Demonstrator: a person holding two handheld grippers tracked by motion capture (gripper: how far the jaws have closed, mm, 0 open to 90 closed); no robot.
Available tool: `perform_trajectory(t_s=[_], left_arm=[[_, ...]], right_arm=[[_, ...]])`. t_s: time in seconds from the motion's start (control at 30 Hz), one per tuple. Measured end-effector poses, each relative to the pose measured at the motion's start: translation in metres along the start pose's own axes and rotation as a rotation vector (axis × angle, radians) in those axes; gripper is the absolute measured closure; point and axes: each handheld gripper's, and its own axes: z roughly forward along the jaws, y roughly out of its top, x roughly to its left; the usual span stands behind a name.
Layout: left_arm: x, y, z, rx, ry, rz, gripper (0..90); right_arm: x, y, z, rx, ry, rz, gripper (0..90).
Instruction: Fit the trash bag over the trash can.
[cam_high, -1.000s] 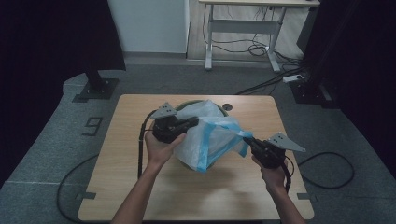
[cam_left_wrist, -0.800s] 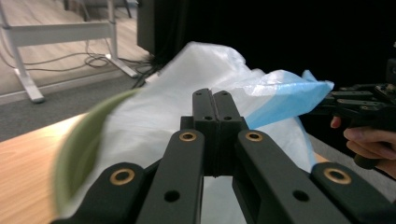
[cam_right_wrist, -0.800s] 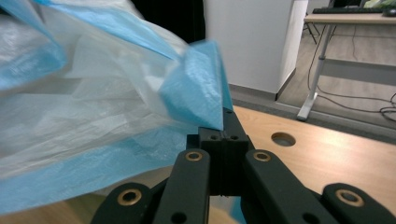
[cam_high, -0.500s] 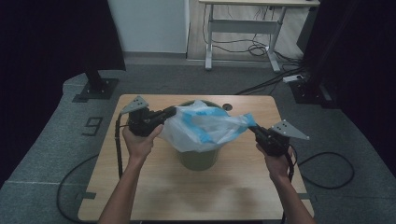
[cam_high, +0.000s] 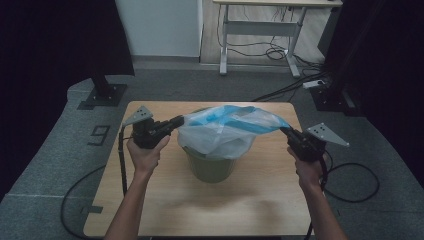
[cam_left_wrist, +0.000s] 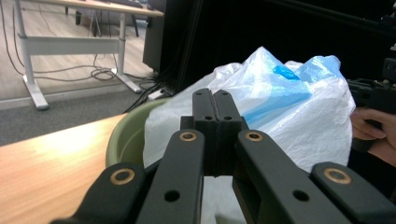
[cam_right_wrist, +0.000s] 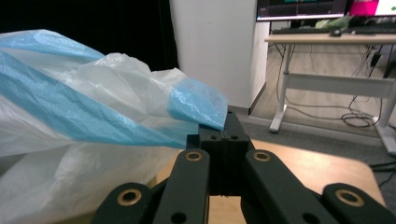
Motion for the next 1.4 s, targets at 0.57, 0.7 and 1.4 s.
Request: perform_trajectory(t_s=[0.57, 0.7, 1.4], left_arm=[[0.000, -0.046, -0.032, 0.021, -0.039, 0.003, 90.0], [0.000, -0.052, -0.040, 0.033, -0.035, 0.004, 90.0], [0.041, -0.088, -0.039, 0.106, -0.013, -0.129, 90.0]], right_arm=[[0.016, -0.060, -0.018, 0.078, 0.115, 0.052, 88.6], [0.021, -0.071, -0.019, 0.100, 0.149, 0.062, 88.6], [0.029, -0.113, -0.008, 0.244, 0.231, 0.111, 88.6]])
